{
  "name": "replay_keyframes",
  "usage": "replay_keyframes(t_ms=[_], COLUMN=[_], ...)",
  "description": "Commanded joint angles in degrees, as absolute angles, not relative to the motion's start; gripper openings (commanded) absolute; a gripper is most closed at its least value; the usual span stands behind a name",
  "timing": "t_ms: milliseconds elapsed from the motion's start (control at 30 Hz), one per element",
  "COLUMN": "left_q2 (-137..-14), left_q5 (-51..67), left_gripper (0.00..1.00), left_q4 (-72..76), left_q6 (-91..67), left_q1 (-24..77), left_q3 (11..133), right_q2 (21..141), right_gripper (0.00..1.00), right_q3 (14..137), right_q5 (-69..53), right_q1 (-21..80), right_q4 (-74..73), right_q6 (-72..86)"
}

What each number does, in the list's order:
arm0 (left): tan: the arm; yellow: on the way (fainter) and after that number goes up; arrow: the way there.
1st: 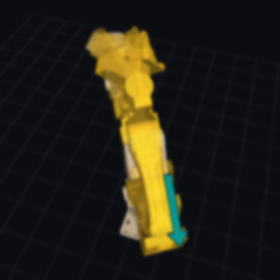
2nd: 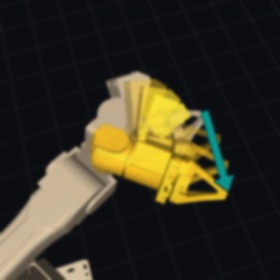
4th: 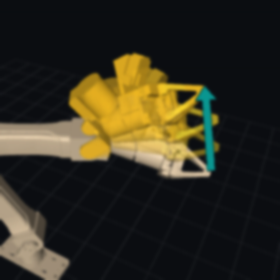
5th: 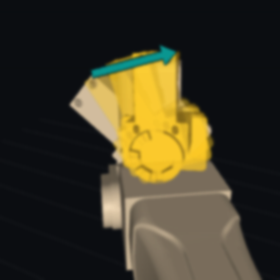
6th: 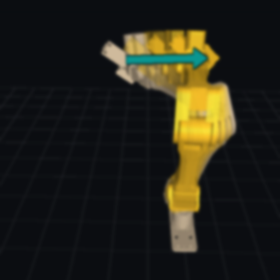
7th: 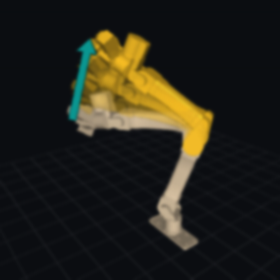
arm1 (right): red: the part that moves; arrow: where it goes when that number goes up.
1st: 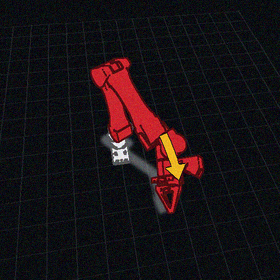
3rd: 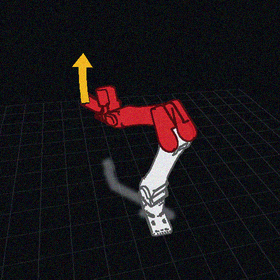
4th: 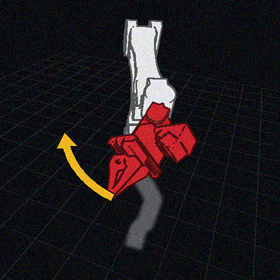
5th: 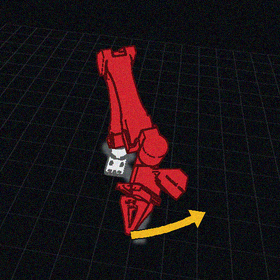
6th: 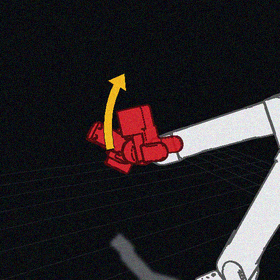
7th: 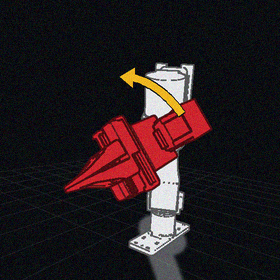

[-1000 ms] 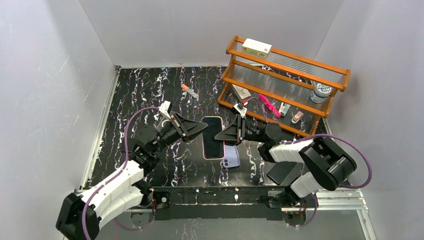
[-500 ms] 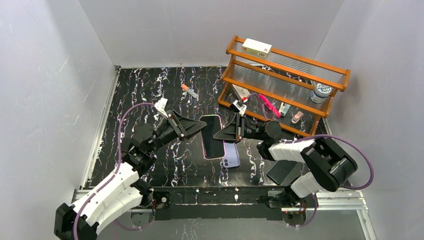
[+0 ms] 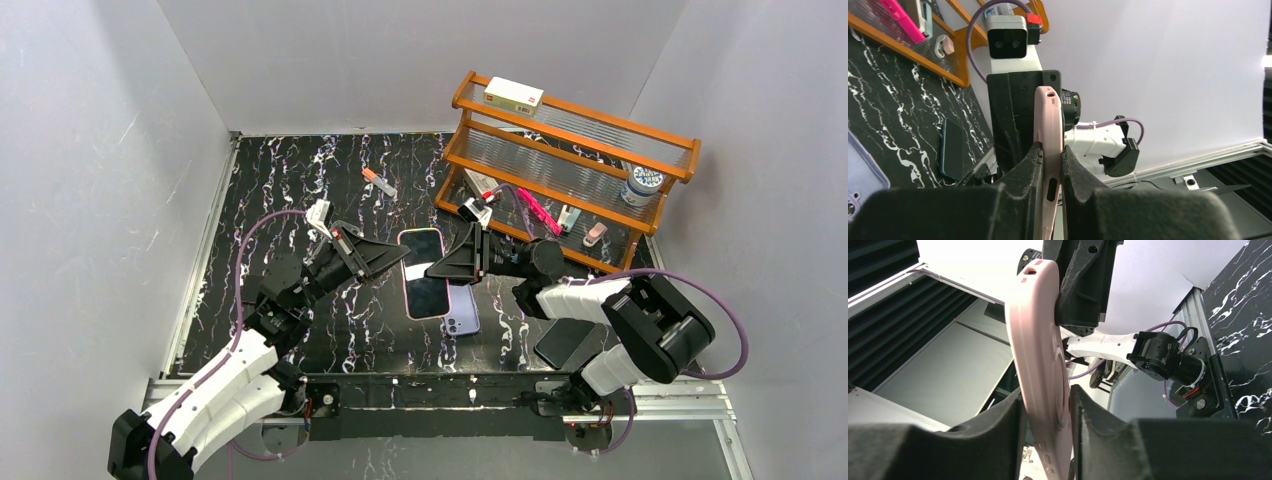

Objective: Put the phone into the phone case

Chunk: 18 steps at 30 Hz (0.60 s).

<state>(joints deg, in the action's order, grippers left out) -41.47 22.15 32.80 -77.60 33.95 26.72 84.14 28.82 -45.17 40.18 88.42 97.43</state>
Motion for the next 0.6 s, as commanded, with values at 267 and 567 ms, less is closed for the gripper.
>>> replay_keyframes(t_ms=[267, 567], left_q2=[-40.33, -37.91], left_q5=[19.54, 22.91], left_gripper=[0.11, 0.62], left_q4=[15.89, 10.88], left_q6=[-66.67, -67.12], left_q1=[33.97, 33.97], left_q3=[34.21, 33.12], right_q2=[78.83, 74.52], right_gripper=[0.19, 0.12], right_q3=[29.79, 32.24], right_q5=[-42.80, -34.35], right_q1=[39.96, 39.70], right_q4=[80.42, 66.74], right_q6=[88.00, 81.32])
